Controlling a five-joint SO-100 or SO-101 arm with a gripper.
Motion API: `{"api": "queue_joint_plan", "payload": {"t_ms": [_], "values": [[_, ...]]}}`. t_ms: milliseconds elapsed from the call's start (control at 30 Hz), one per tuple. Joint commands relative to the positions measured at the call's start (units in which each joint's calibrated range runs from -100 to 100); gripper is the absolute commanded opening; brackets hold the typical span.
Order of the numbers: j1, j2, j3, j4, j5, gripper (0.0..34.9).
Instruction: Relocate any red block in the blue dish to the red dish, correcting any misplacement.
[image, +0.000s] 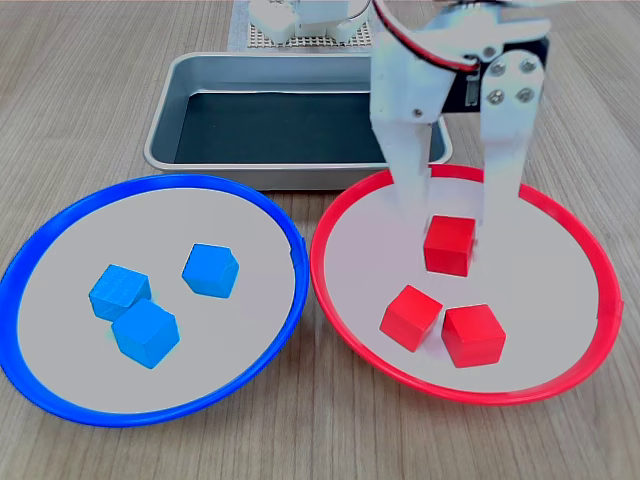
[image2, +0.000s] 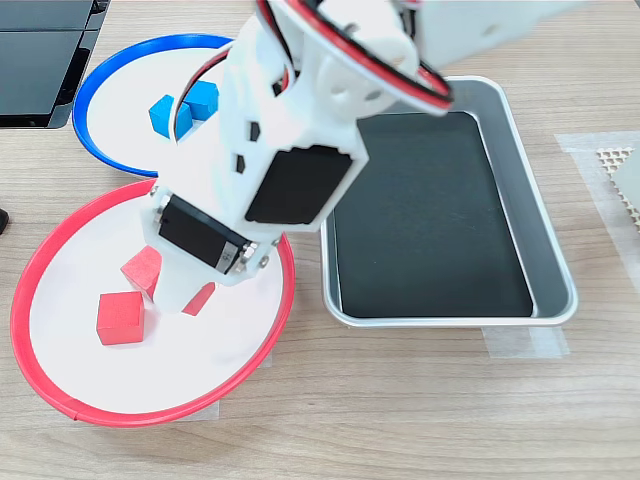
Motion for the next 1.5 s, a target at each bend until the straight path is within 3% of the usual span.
{"api": "queue_joint_plan", "payload": {"t_ms": [0,400,533,700,800,1067,1167,1267,1467], "values": [[-0.87,0.65,-1.87,-0.52,-0.15,0.4],[-0.03,3.29,-4.69,-0.19,-0.10,1.9],[0.35,3.80,-5.60,-0.11,-0.15,5.9],[1.20,4.15,-6.79,1.30,0.05,13.4],[1.67,4.15,-7.70,2.04,0.05,14.2],[2.89,-1.23,-7.24,3.11,-0.15,11.4],[3.83,-7.03,-3.78,2.62,-0.34,7.9],[5.43,-15.39,5.23,-2.67,-1.76,1.0],[10.70,-34.32,30.81,-17.44,-10.60,0.4]]}}
